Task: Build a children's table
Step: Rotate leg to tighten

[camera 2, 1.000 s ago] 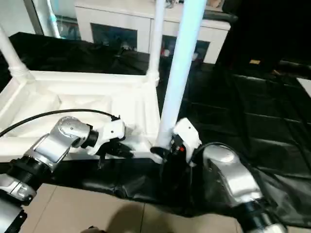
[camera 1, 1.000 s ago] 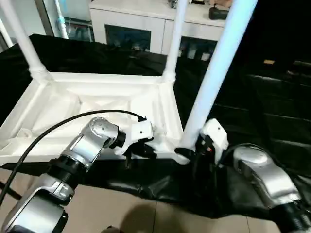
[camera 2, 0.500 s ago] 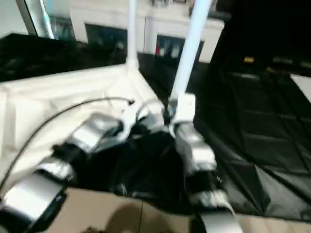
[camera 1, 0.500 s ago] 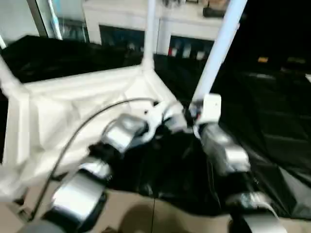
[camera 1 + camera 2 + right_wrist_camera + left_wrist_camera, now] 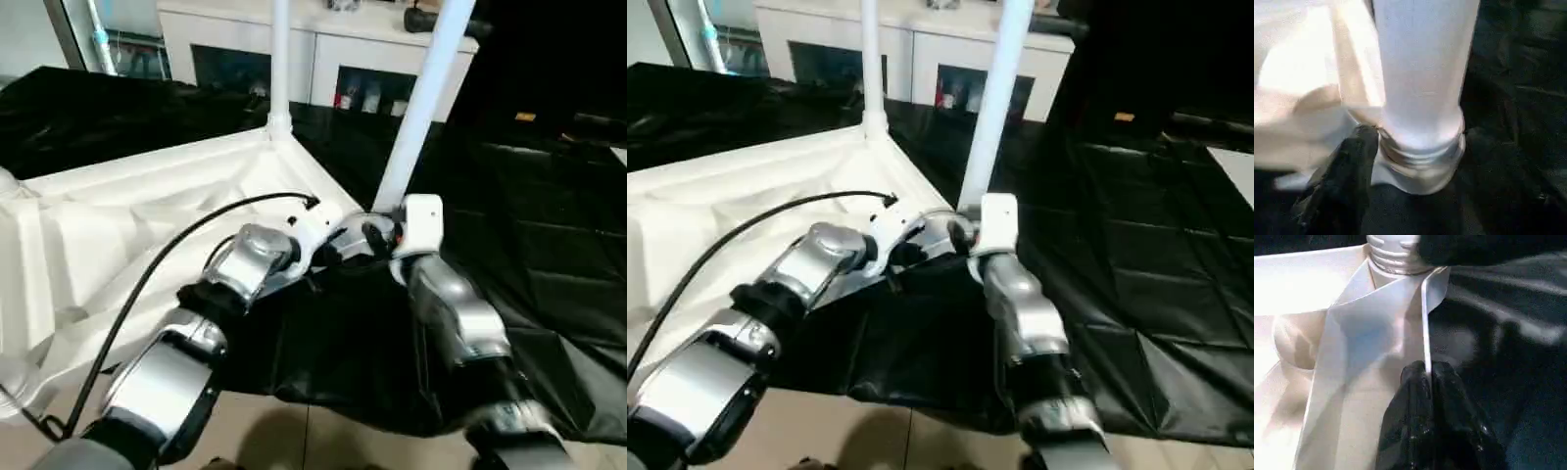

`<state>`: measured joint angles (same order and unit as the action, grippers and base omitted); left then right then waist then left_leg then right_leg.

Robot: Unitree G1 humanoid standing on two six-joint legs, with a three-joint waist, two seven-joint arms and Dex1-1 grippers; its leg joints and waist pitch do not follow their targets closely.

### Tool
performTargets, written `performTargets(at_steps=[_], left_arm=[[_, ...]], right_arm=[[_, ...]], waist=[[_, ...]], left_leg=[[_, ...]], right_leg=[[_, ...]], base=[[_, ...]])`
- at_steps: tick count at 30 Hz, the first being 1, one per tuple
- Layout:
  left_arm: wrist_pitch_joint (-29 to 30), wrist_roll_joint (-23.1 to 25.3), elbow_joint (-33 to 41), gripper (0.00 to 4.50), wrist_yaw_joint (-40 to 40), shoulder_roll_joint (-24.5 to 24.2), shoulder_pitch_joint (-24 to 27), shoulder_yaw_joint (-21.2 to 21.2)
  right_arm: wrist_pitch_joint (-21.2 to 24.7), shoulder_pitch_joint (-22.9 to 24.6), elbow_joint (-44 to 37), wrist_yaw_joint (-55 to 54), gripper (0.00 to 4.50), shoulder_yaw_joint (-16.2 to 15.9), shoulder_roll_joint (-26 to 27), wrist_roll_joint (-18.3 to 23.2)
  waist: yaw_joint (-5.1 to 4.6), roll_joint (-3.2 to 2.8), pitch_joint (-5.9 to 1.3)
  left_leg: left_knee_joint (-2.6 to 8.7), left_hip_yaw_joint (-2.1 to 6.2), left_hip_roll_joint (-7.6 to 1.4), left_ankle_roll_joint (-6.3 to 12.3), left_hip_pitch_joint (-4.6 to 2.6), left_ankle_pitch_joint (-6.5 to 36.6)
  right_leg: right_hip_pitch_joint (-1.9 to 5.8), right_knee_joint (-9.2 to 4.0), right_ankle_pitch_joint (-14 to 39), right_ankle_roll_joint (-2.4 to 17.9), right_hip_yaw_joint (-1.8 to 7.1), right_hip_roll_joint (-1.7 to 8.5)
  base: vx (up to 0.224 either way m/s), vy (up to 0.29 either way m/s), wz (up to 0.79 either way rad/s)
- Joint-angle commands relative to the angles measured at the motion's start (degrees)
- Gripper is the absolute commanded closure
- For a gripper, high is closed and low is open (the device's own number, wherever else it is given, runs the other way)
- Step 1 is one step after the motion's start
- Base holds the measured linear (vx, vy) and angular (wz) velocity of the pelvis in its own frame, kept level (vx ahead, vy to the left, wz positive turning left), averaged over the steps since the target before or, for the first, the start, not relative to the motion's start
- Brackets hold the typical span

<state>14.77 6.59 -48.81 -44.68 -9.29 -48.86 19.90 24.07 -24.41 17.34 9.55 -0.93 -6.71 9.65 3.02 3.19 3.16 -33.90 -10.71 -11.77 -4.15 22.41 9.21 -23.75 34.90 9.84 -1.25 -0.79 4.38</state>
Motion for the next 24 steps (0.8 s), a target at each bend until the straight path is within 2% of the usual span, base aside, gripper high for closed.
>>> performTargets(at_steps=[1, 2, 3, 4, 5, 6, 8, 12, 17, 20, 21, 24], left_arm=[[-1.23, 0.69, 2.48, 4.5, -3.83, -2.29, 2.66, 1.58], [-2.55, 0.47, 3.99, 4.5, -6.34, -3.37, 3.71, 2.25], [-2.38, -0.07, 5.57, 4.5, -8.86, -4.31, 4.71, 2.68], [-2.63, -0.13, 5.84, 4.5, -9.36, -4.52, 4.88, 2.82], [-4.51, -1.45, 10.53, 4.5, -17.76, -8.01, 7.72, 5.04], [-4.33, -1.95, 12.2, 4.5, -20.7, -9.21, 8.67, 5.73], [-5.09, -2.22, 15.27, 4.5, -24.26, -11.32, 10.18, 6.67], [-3.99, -2.61, 19.74, 4.5, -28.55, -13.95, 11.91, 7.98], [-3.98, -1.93, 20.19, 4.5, -27.78, -14.06, 12.09, 7.72], [-3.8, -1.76, 20.38, 4.5, -27.92, -14.02, 12.13, 7.67], [-3.68, -1.65, 20.43, 4.5, -27.81, -13.83, 12.18, 7.58], [-3.22, -1.56, 20.9, 4.5, -27.71, -13.74, 12.24, 7.67]], right_arm=[[2.72, 2.33, -5.5, 5.79, 1.05, -1.28, -4.57, 0.93], [3.26, 3.57, -7.22, 8.97, 0.97, -2.01, -6.94, 1.26], [3.43, 4.59, -8.58, 11.96, 0.92, -2.61, -9.06, 1.6], [3.41, 4.73, -8.78, 12.44, 0.84, -2.66, -9.38, 1.68], [2.86, 7.04, -11.87, 20.55, 0.73, -3.62, -14.58, 3.27], [2.71, 7.85, -13.02, 23.36, 0.63, -3.91, -16.31, 3.88], [1.55, 9.45, -14.94, 28.33, 0.63, -5.18, -20.01, 3.75], [0.49, 10.83, -16.17, 34.65, 0.63, -6.59, -23.2, 5.3], [-0.44, 10.14, -15.29, 37.03, 0.63, -8.46, -22.11, 5.36], [-1.24, 9.69, -14.58, 37.68, 0.63, -9.34, -21.55, 4.83], [-1.97, 9.04, -13.42, 37.79, 0.63, -9.82, -20.56, 4.45], [-2.8, 7.84, -11.42, 37.6, 0.63, -9.92, -19.03, 4.05]], waist=[[0.47, 0.0, -3.89], [0.59, -0.02, -3.72], [0.44, -0.03, -3.54], [0.4, 0.0, -3.51], [0.3, -0.15, -3.51], [0.4, -0.02, -3.5], [0.34, -0.31, -3.43], [0.36, -0.32, -3.25], [0.27, -0.14, -3.37], [0.31, -0.21, -3.48], [0.33, -0.44, -3.54], [0.43, -0.32, -3.66]], left_leg=[[4.11, 0.14, -0.78, 0.93, -1.43, 12.32], [4.2, 0.19, -0.85, 0.93, -1.38, 13.51], [4.36, 0.19, -0.95, 0.63, -1.49, 15.47], [4.39, 0.21, -0.98, 0.35, -1.52, 16.48], [4.42, 0.31, -0.95, -0.12, -1.72, 18.39], [4.42, 0.35, -1.18, 0.06, -1.5, 18.24], [4.52, 0.31, -1.3, 0.01, -1.73, 18.88], [4.68, 0.46, -1.35, -0.64, -1.71, 21.14], [4.62, 0.49, -1.28, -1.0, -1.73, 21.33], [4.6, 0.49, -1.25, -0.87, -1.61, 20.16], [4.55, 0.46, -1.32, -0.91, -1.7, 20.0], [4.54, 0.37, -1.33, -0.96, -1.75, 18.88]], right_leg=[[3.02, -3.89, 7.42, 11.37, 1.05, 2.37], [3.06, -4.18, 9.49, 10.98, 1.1, 2.43], [2.79, -4.42, 12.44, 10.55, 1.16, 2.49], [2.66, -4.56, 14.14, 10.36, 1.16, 2.53], [2.5, -4.92, 17.36, 9.9, 1.15, 2.57], [2.57, -4.8, 17.57, 9.61, 1.38, 2.77], [2.16, -4.86, 17.84, 9.87, 1.32, 2.58], [1.83, -4.93, 20.84, 9.61, 1.22, 2.67], [1.65, -4.96, 21.07, 9.57, 1.2, 2.65], [1.73, -4.76, 19.58, 9.85, 1.2, 2.65], [1.6, -4.67, 18.57, 10.3, 1.24, 2.68], [1.71, -4.38, 16.0, 11.06, 1.18, 2.56]], base=[[0.0, 0.0, 0.0], [0.0, 0.0, 0.0], [0.0, 0.0, 0.0], [0.0, 0.0, 0.0], [0.0, 0.0, 0.0], [0.0, 0.0, 0.0], [0.0, 0.0, 0.0], [0.0, 0.0, 0.0], [0.0, 0.0, 0.0], [0.0, 0.0, 0.0], [0.0, 0.0, 0.0], [0.0, 0.0, 0.0]])
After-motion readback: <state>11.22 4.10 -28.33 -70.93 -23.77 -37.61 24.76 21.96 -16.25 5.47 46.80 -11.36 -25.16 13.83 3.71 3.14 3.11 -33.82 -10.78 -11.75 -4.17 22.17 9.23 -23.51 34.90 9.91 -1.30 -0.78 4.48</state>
